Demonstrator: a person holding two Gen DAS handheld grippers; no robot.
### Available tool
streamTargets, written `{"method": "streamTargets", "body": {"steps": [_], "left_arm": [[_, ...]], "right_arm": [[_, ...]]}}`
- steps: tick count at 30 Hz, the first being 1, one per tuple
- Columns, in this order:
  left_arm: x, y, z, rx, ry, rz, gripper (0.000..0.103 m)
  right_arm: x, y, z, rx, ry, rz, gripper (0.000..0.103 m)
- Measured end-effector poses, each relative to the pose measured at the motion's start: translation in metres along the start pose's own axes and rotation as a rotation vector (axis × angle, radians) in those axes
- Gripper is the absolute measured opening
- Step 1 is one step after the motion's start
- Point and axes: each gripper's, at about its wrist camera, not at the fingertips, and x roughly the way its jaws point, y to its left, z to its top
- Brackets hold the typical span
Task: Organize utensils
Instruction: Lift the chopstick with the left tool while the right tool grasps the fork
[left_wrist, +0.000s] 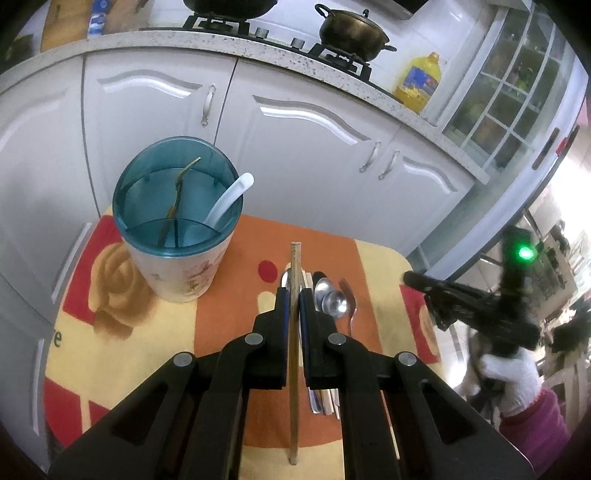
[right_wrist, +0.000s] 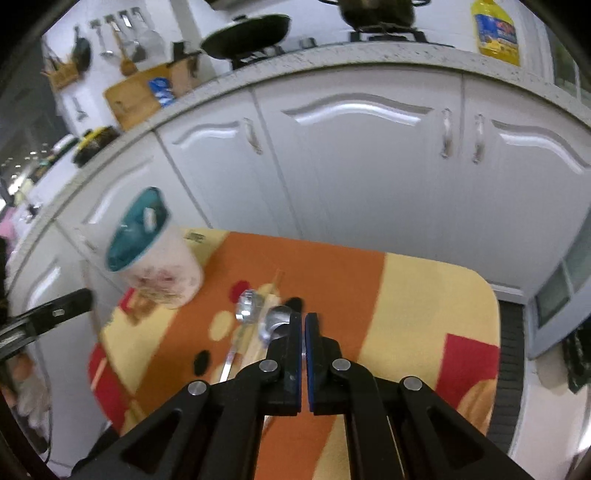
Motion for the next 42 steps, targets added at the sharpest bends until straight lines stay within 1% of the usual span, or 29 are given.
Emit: {"method": "streamTargets", "body": {"steps": [1,2,3,5,8,10,12,13,14,16,19,21,25,30,33,42], "left_arm": [[-0.002,-0.001,-0.001,0.000,-0.003,-0.002,0.004],[-0.002,-0.001,0.000,0.001,-0.004,-0.003,0.004],[-0.003,-0.002,-0.001,0.005,-0.005,-0.001,0.004],[-0.003,-0.003,0.000,0.007,-0.002,0.003,0.004],[-0.002,-0.003,0.000,0.005,0.003,0.006,0.004],[-0.001,-0.003,0.001,0.003,0.005,0.006,0.004],[-0.001,-0.003,0.002,0.005,0.007,0.005,0.004],[-0.001,-0.003,0.003,0.007,0.007,0.005,0.004],[-0.002,-0.003,0.003,0.011,0.004,0.005,0.004],[-0.003,-0.002,0.002,0.014,0.001,0.005,0.004],[-0.005,0.001,0.003,0.003,-0.002,-0.004,0.004],[-0.009,0.000,0.004,0.005,-0.014,-0.010,0.004],[-0.016,0.001,0.005,-0.002,-0.024,-0.018,0.004],[-0.031,0.001,0.009,0.004,-0.050,-0.018,0.004],[-0.040,0.003,0.015,-0.004,-0.069,-0.021,0.004],[-0.067,0.014,0.047,-0.022,-0.128,-0.033,0.004]], "right_arm": [[0.009,-0.003,0.000,0.021,0.027,0.009,0.003],[0.018,-0.007,0.002,0.037,0.053,0.013,0.009],[0.026,-0.009,0.002,0.046,0.073,0.012,0.017],[0.048,-0.007,0.004,0.047,0.110,0.002,0.024],[0.081,-0.007,0.007,0.051,0.186,-0.029,0.024],[0.097,-0.008,0.006,0.048,0.235,-0.062,0.022],[0.111,-0.012,0.003,0.041,0.259,-0.072,0.009],[0.115,-0.014,0.001,0.043,0.275,-0.072,0.005],[0.113,-0.016,0.000,0.042,0.256,-0.075,0.002],[0.100,-0.019,-0.001,0.057,0.233,-0.045,0.002],[0.064,-0.018,-0.003,0.042,0.152,-0.011,0.002],[0.033,-0.016,-0.003,0.039,0.082,0.024,0.001],[0.000,-0.013,-0.003,0.033,0.022,0.045,0.002],[-0.032,0.003,0.002,-0.004,-0.051,0.074,0.002],[-0.043,0.018,0.006,-0.033,-0.086,0.082,0.002],[-0.079,0.055,0.048,-0.103,-0.190,0.137,0.002]]}}
